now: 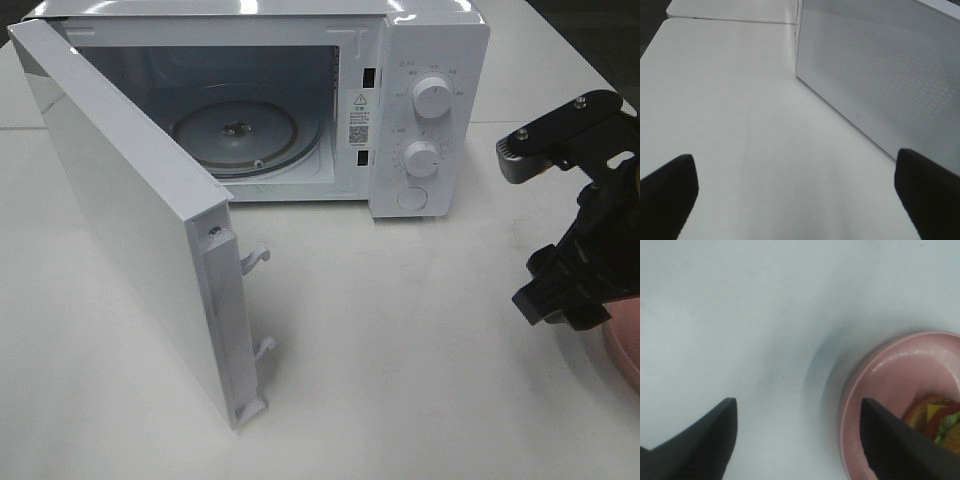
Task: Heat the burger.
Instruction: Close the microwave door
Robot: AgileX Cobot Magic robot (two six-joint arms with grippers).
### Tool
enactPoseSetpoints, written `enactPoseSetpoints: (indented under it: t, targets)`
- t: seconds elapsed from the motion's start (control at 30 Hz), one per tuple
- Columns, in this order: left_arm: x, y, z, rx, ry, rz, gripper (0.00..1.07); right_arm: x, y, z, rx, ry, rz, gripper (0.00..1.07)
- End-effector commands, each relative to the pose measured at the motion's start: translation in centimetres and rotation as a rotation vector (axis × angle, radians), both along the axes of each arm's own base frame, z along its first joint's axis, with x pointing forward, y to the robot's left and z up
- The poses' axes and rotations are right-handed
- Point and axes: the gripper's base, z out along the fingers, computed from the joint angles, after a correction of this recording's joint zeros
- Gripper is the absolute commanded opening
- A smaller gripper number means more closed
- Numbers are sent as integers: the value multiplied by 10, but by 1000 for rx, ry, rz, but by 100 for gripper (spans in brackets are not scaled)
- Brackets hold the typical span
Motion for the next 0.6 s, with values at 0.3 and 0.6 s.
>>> enactPoseSetpoints:
  t: [0.3,0.6]
  targets:
    - [-3,0,0,-3,-28,-3,101,-43,-21,39,88,-4,5,76]
    - [-3,0,0,-3,-28,-3,101,-75,-43,66,154,-113,-1,76]
